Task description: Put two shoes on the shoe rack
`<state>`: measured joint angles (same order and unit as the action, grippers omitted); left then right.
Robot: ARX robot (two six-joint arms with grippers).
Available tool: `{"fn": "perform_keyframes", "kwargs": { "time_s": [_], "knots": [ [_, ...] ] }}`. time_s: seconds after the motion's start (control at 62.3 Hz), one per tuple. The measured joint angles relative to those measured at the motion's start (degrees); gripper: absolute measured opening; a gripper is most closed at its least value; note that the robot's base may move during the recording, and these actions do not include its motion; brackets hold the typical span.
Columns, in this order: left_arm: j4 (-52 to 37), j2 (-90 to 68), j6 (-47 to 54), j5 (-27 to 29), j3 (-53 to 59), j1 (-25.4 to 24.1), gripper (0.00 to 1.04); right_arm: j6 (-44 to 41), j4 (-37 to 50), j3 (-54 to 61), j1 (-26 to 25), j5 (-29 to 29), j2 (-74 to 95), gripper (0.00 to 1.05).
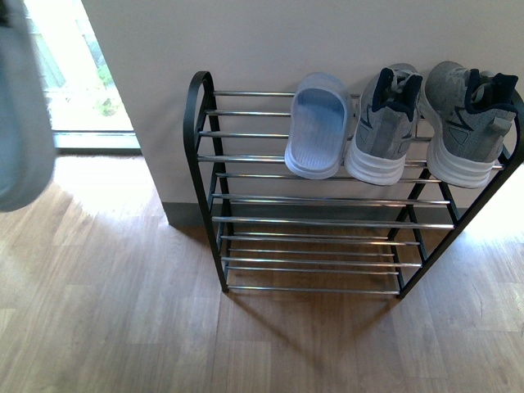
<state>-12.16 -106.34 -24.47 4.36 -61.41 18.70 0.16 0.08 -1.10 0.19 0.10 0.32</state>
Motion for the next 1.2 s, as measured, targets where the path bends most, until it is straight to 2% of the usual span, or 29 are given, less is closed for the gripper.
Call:
{"fn": "perform_keyframes", "kwargs": {
  "time_s": [0.289, 0.449, 0.69, 1.108, 1.156, 1.204],
  "knots": [
    [13.1, -25.1, 7.5, -5.8, -30.2, 0.2, 0.02, 0.0, 0.0, 0.0, 0.0, 0.0, 0.0, 0.96],
    [20.5, -35.4, 12.7, -10.8, -48.3, 2.3, 0.02, 0.0, 0.0, 0.0, 0.0, 0.0, 0.0, 0.96],
    [28.5, -43.1, 14.7, -8.8, -61.3, 4.0, 0.02, 0.0, 0.0, 0.0, 0.0, 0.0, 0.0, 0.96],
    [35.2, -54.1, 14.5, -7.7, -74.6, 3.6, 0.02, 0.0, 0.0, 0.0, 0.0, 0.0, 0.0, 0.96],
    [35.2, -54.1, 14.4, -7.5, -74.8, 3.7, 0.06, 0.0, 0.0, 0.0, 0.0, 0.0, 0.0, 0.96],
    [34.6, -54.1, 14.4, -7.3, -74.8, 3.8, 0.15, 0.0, 0.0, 0.0, 0.0, 0.0, 0.0, 0.96]
  ]
}}
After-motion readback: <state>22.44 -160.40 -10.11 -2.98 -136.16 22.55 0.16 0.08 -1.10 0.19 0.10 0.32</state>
